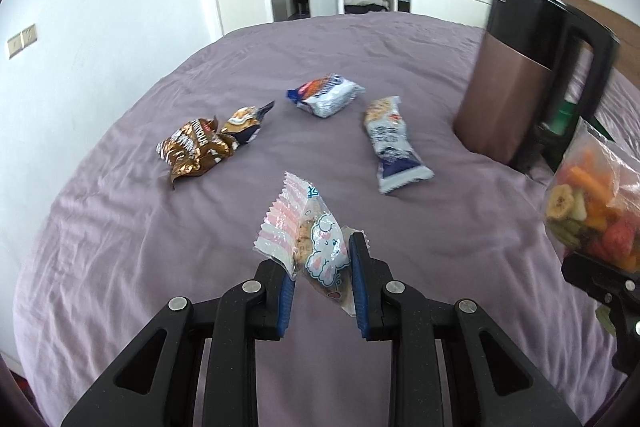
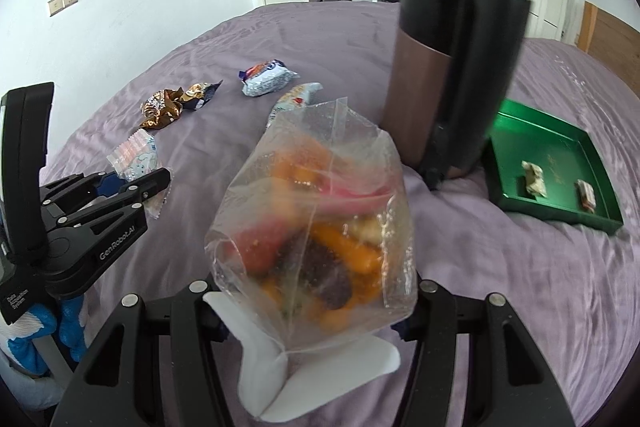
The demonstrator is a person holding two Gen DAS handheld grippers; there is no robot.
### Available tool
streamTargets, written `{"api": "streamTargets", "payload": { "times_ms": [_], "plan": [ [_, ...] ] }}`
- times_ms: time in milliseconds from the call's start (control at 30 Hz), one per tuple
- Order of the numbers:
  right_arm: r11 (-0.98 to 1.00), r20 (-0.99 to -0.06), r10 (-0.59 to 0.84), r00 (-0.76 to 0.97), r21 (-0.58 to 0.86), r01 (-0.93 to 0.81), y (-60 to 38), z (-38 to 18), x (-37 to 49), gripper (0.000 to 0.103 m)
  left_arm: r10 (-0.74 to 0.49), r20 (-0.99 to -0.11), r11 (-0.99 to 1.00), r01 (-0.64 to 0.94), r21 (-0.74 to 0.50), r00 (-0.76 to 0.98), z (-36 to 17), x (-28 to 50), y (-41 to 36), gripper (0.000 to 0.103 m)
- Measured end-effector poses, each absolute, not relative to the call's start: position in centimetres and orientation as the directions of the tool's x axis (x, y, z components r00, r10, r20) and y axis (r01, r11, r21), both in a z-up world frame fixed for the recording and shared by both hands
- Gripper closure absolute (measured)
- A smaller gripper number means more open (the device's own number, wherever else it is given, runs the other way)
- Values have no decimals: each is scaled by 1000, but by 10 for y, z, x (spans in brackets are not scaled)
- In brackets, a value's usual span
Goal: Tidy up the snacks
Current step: 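Carry the bunny pack and fruit bag toward the green tray with both tools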
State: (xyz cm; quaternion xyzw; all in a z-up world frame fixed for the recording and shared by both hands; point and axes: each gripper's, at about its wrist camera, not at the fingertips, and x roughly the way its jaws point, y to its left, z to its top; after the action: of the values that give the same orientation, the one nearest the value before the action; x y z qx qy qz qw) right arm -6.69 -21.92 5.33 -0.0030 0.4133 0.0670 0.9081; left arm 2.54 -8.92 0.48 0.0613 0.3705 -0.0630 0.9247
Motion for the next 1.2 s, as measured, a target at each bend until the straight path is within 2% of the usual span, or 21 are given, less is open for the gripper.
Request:
{"api": "streamTargets", "payload": {
  "times_ms": [267,800,1200],
  "plan": [
    [998,-729,58,682,52,-29,-266,67,-100,17,-101,-687,945,285,159,720,21,-11,-140,82],
    [972,-666,-123,735,70,226,-387,94,-159,17,-312,-640,772,580,259,702,61,-69,-276,82],
    [931,-648,-206,734,101,350,-462,88,-180,17,-384,-632,691,663,287,673,72,-72,-353,82]
  ]
}}
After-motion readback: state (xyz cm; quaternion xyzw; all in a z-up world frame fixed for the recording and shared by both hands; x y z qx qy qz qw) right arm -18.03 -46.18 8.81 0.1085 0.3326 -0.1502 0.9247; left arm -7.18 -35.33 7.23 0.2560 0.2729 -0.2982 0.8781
